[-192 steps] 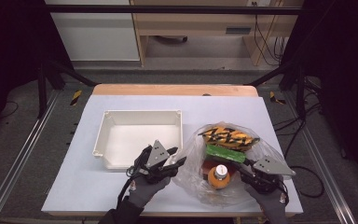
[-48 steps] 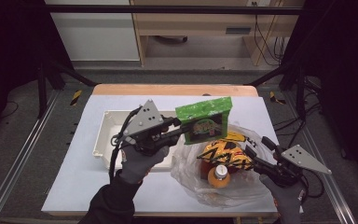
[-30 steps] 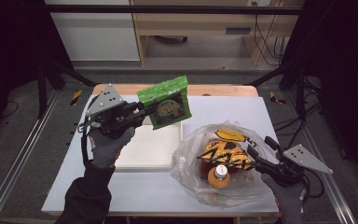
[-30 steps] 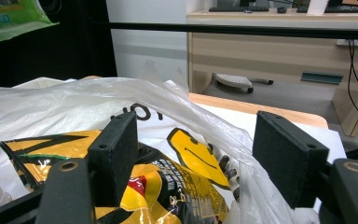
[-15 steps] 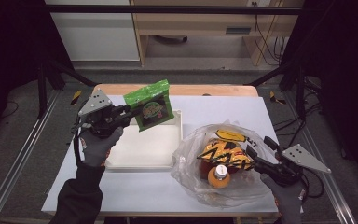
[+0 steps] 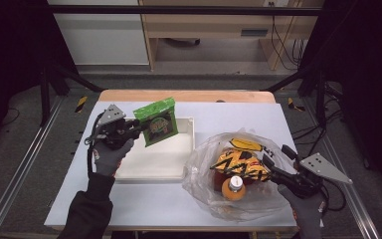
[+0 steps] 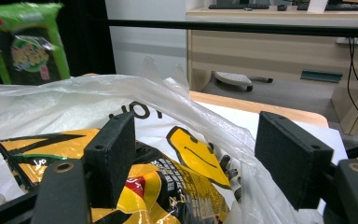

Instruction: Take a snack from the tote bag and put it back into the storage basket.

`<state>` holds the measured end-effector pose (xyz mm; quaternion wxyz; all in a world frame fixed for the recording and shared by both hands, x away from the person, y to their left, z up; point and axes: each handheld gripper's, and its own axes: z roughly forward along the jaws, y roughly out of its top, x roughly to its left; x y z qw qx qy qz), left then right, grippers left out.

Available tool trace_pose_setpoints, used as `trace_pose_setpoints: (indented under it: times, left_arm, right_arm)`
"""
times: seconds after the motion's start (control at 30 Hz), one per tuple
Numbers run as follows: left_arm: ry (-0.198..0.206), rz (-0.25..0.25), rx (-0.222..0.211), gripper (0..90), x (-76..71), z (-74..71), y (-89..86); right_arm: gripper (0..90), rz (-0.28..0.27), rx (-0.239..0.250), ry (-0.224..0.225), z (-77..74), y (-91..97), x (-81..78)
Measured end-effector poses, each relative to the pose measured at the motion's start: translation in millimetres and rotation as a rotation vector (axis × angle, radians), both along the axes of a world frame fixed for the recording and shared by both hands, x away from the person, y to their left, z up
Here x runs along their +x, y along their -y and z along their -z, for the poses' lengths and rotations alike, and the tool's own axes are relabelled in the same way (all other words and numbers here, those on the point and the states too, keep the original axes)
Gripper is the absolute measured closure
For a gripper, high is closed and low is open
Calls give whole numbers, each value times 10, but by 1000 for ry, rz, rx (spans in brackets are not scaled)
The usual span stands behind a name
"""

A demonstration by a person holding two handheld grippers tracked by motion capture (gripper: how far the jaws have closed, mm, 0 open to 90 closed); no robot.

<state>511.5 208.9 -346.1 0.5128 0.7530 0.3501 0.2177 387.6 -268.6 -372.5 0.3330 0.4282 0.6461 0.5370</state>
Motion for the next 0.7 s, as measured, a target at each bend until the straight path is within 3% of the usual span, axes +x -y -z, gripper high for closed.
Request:
trace_pose_setpoints:
  times: [0.2, 0.7]
  left_arm:
    - [-40, 18, 17, 749, 178, 247, 187]
    - [-89, 14, 59, 749, 420, 556, 428]
  right_arm:
    - [291, 3, -4, 2, -1, 11, 7]
    - [284, 7, -5, -11, 26, -8, 38]
